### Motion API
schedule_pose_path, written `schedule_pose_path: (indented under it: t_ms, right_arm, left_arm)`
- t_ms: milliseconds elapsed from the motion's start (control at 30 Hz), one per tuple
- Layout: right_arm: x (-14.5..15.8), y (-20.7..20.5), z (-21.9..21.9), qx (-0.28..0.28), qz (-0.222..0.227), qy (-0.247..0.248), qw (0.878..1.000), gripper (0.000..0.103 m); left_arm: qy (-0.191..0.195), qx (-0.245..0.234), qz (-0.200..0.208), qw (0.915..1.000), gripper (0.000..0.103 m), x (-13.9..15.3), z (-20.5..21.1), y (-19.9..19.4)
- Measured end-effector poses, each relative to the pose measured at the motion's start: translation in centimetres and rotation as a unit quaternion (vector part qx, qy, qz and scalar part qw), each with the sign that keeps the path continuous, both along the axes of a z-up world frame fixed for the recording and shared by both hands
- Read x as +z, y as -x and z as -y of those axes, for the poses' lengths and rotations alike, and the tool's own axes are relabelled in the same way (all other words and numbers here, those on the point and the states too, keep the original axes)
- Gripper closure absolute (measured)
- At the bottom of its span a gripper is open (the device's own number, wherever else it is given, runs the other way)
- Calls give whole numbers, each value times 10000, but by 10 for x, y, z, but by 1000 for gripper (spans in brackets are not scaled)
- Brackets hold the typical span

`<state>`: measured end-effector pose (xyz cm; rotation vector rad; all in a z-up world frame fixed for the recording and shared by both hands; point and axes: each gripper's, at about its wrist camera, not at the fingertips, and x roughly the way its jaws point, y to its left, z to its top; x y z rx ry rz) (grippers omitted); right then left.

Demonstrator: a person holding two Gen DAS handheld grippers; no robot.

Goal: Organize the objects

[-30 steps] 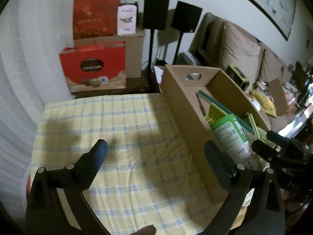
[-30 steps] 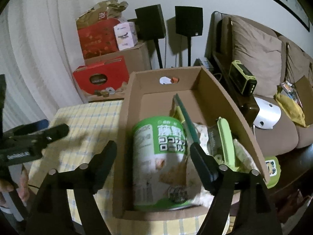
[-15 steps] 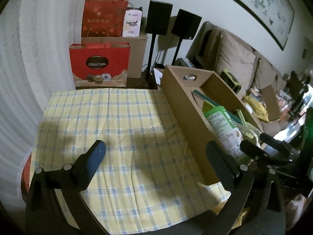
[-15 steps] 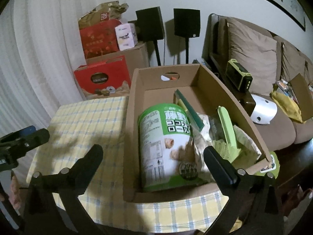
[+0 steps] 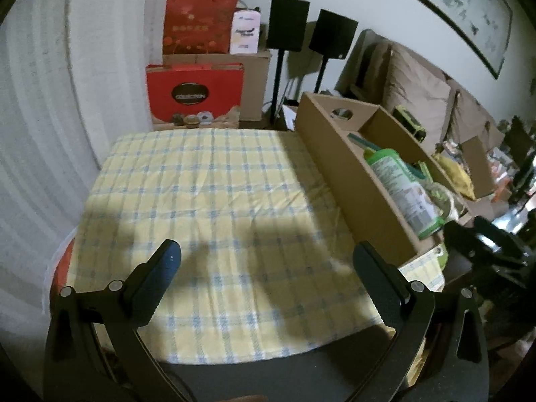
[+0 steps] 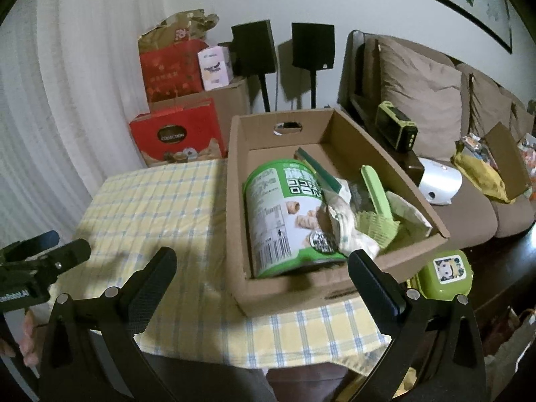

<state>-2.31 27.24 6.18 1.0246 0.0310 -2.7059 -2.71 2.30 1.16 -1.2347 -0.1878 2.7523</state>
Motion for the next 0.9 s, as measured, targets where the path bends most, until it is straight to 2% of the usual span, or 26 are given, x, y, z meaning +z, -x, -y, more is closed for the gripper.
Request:
schedule_pose_path:
  t_ms: [300,900]
  right_arm:
    - [1,-26,0,-50,-86,-133,9999,0]
    - [-7,-37,-1,-117,-11,-165,9998,0]
  left_arm:
    - [217,173,-26,9996,0,0,6,-23]
    - [359,220,29,9991,0,-3,2,-34]
